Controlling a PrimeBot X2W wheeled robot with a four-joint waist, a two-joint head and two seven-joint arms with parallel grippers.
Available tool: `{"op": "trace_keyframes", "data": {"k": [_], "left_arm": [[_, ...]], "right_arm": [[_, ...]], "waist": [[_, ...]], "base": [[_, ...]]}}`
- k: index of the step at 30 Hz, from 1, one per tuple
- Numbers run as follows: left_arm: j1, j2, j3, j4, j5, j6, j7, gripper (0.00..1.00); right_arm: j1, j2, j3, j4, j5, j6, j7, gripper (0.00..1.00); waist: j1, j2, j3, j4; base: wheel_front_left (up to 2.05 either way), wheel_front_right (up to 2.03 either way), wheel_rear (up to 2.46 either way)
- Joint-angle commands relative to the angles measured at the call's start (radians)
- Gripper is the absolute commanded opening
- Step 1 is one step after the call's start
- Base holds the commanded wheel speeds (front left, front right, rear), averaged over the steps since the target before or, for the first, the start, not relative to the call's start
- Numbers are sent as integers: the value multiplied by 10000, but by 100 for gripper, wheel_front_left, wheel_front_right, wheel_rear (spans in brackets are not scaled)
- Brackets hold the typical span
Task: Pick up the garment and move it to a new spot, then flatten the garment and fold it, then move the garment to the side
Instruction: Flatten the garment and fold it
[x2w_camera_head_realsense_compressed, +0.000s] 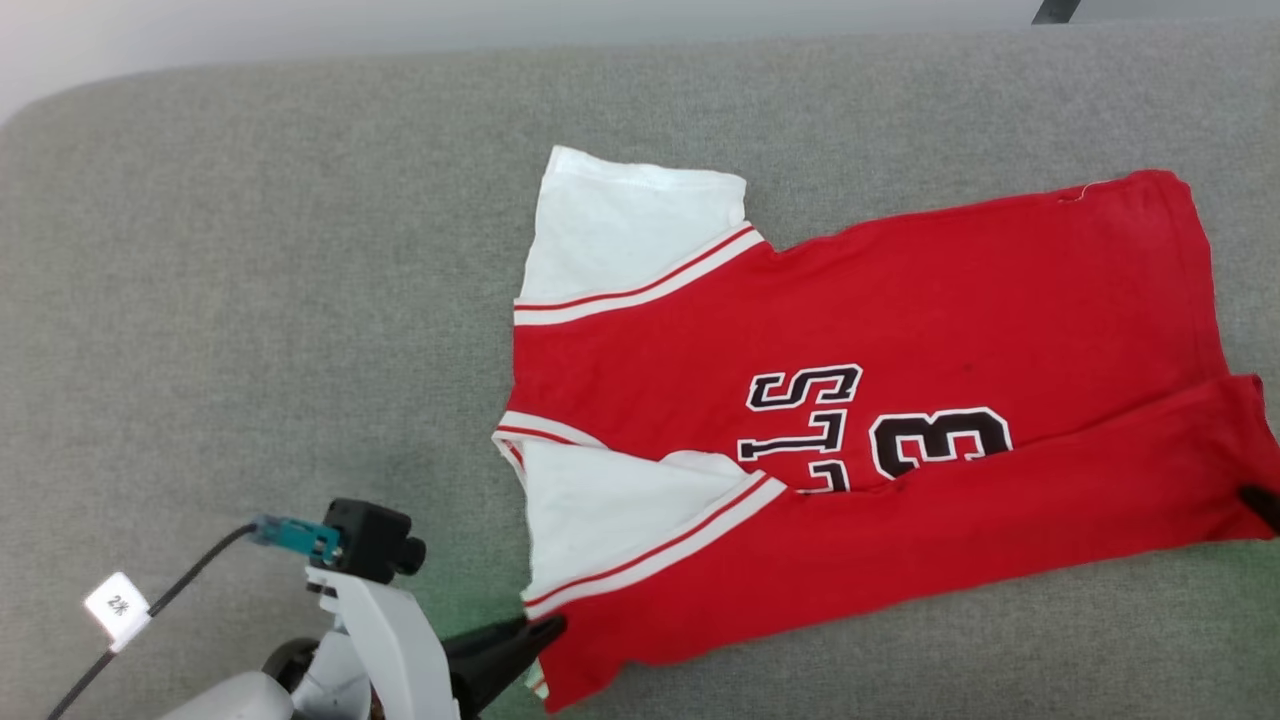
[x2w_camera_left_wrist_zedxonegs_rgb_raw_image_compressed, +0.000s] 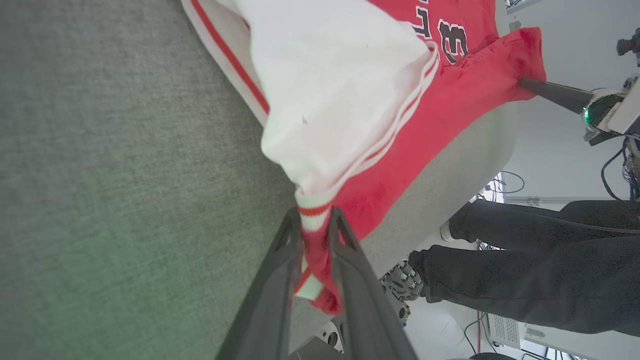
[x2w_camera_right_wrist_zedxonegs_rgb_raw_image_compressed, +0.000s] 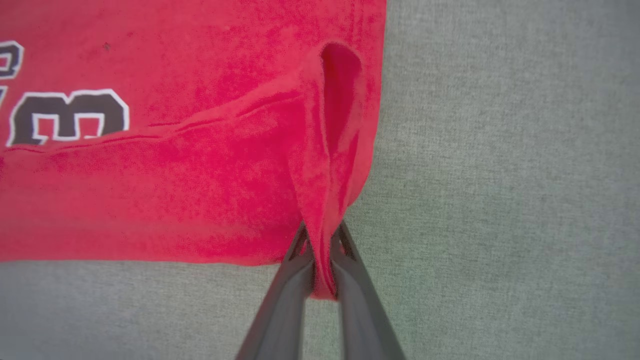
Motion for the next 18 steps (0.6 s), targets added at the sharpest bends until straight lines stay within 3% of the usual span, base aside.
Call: {"op": "trace_keyframes", "data": {"k": [1,2,6,12,18], "left_arm": [[119,-24,52,-21,143,80,-109,89],[128,-33,133,-52,144,113,-256,100],[267,166,515,-222,288,264,-991,100],[273,-10,1638,62,900,414,-3347,100],[-590,-445,2380,1197,1127,17,-4244,100]], "right_arm": [[106,125,-123,-106,-52,-15,-104,100],[93,196,-228,-214,-74,-15,-201,100],[11,571,-691,-708,-430,-15,-794,100],[-432,1686,-1050,-1183,-1548,-14,-2899,100],[-830,2851,-599,-1109,-2462,-14,-5153,100]], "waist": [[0,-1,-75,19],[0,-1,-106,26],[0,-1,-324,32],[0,-1,-588,42],[0,-1,-726,-213]], "base": [[0,0,0],[0,0,0],[0,0,0],[0,0,0],[0,0,0]]}}
